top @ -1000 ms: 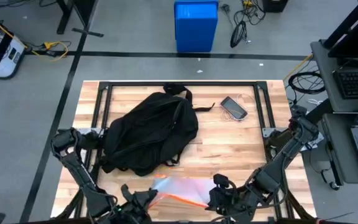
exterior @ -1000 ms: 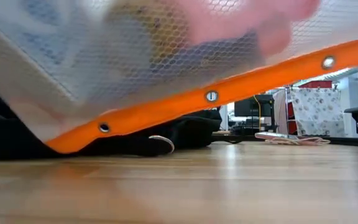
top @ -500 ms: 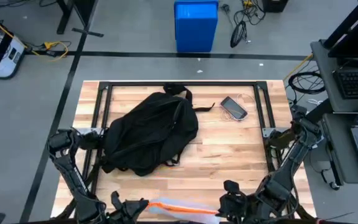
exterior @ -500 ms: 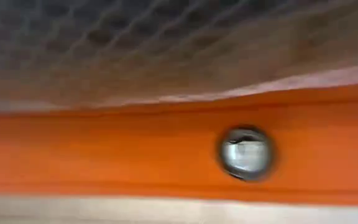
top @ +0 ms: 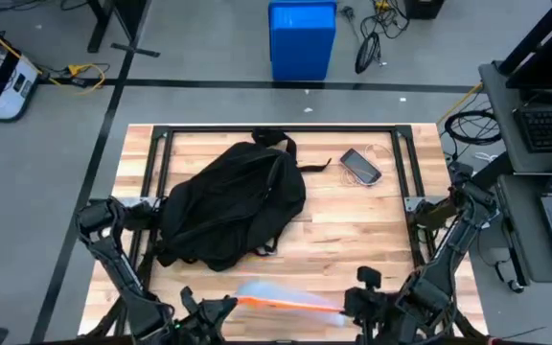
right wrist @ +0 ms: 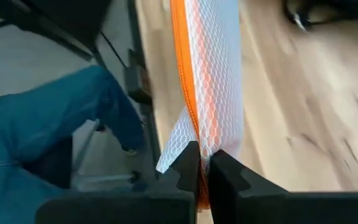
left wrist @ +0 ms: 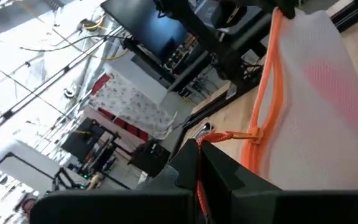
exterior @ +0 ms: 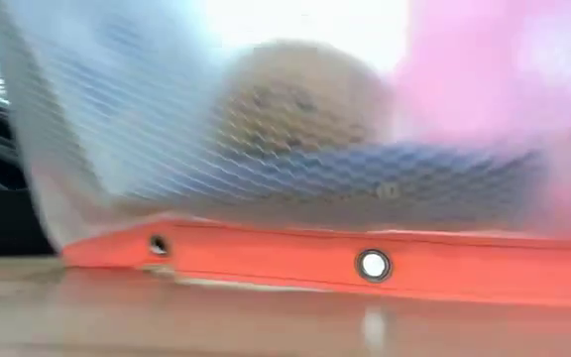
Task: Unpack backpack
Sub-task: Open the orange zip bag
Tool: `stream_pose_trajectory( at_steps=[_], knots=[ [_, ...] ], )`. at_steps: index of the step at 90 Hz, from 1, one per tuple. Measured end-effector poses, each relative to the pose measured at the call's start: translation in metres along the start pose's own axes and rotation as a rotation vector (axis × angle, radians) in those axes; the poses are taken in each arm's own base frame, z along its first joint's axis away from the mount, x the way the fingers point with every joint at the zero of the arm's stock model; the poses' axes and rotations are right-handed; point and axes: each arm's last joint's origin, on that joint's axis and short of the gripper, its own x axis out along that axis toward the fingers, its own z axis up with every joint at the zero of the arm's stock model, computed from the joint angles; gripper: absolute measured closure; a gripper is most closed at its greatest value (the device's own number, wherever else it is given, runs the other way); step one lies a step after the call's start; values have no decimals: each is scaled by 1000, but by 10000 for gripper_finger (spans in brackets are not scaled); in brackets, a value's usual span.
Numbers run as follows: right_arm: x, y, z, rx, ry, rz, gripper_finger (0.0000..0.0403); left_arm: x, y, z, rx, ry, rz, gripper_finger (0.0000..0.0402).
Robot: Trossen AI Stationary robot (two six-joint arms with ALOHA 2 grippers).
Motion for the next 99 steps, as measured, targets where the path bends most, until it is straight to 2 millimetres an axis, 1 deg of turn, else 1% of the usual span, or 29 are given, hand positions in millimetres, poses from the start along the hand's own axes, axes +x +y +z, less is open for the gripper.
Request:
stream_pose_trajectory(
  at_steps=[13,32,43,53,66,79,99],
  knots=[
    [0,-5,-3,13,24,-48,403,13,-1,-6,33,25,22,401],
    [-5,-12,-12,37,44,-142,403,33,-3,-25,24,64,56,401],
    [-8,-12,-17,34,31,-160,403,38,-3,-37,-5,75,63,402],
    [-9,-11,-19,30,23,-161,403,38,-2,-43,-73,78,48,402],
    [-10,-11,-20,24,6,-166,403,37,-3,-45,-143,82,18,402],
    [-9,-12,-18,16,0,-171,403,37,-3,-44,-149,82,15,402],
    [-6,-14,-12,17,-24,-185,403,44,1,-36,-188,92,35,400]
  ],
)
